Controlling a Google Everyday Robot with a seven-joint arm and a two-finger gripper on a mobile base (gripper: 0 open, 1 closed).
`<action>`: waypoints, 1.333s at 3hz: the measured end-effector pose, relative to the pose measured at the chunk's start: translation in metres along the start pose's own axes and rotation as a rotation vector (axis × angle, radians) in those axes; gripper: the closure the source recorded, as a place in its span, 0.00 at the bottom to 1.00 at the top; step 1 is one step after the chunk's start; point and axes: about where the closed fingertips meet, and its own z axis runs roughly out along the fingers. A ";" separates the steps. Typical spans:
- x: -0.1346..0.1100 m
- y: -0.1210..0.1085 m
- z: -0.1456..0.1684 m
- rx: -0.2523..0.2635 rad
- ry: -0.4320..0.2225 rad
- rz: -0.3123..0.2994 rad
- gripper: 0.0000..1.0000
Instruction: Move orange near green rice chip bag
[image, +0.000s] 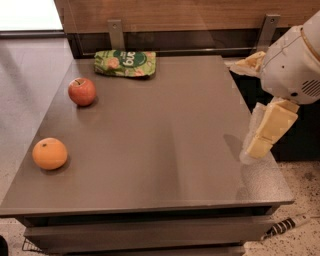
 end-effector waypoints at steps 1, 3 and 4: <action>-0.031 0.009 0.035 -0.079 -0.187 -0.062 0.00; -0.103 0.027 0.092 -0.084 -0.522 0.013 0.00; -0.103 0.027 0.092 -0.084 -0.522 0.013 0.00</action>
Offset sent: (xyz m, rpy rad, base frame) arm 0.0020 0.1428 -0.0471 0.5828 0.0654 0.2089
